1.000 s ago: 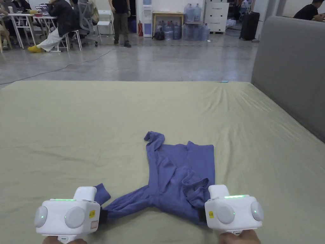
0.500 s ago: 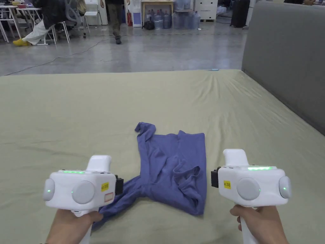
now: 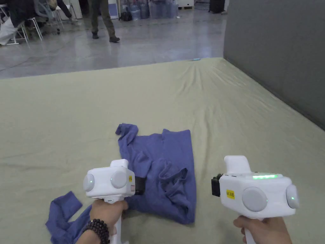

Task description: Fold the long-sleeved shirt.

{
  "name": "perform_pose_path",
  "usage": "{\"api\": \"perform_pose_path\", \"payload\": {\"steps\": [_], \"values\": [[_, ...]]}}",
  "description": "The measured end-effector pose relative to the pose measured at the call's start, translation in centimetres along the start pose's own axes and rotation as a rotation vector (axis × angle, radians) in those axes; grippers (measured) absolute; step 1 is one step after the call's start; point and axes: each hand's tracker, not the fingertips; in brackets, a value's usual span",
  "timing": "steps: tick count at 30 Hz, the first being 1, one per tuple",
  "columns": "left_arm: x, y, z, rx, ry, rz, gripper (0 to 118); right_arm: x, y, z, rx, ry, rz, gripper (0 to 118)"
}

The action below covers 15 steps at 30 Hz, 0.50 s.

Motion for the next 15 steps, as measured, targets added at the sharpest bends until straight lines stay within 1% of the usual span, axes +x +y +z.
{"api": "perform_pose_path", "payload": {"steps": [1, 2, 5, 7, 10, 12, 13, 15], "values": [[0.1, -0.1, -0.1, 0.009, 0.002, 0.018, 11, 1.3, 0.6, -0.7, -0.021, 0.006, -0.019, 0], [0.1, -0.3, 0.2, 0.013, -0.002, 0.019, 0, 1.4, 0.6, -0.7, -0.022, 0.003, -0.022, 0], [0.7, -0.9, 0.9, 0.009, -0.010, -0.022, 0, 1.7, 0.9, -0.6, -0.029, -0.006, -0.030, 0], [0.4, -1.1, 2.1, 0.007, -0.038, -0.021, 0, 1.6, 1.1, -0.5, -0.028, -0.011, -0.028, 0], [-0.4, -1.2, 5.0, 0.100, -0.070, 0.008, 0, 1.4, 2.7, -0.2, -0.018, -0.005, -0.030, 0], [-0.6, -1.6, 6.7, 0.133, -0.092, -0.002, 0, 0.9, 4.5, -0.9, -0.013, 0.006, -0.024, 0], [-0.6, -1.9, 7.4, 0.145, -0.094, -0.008, 0, 0.7, 5.9, -1.7, -0.015, 0.014, -0.006, 0], [-0.9, -2.3, 8.4, 0.163, -0.092, -0.016, 0, -0.3, 8.6, -3.6, -0.009, 0.039, 0.057, 0]]}}
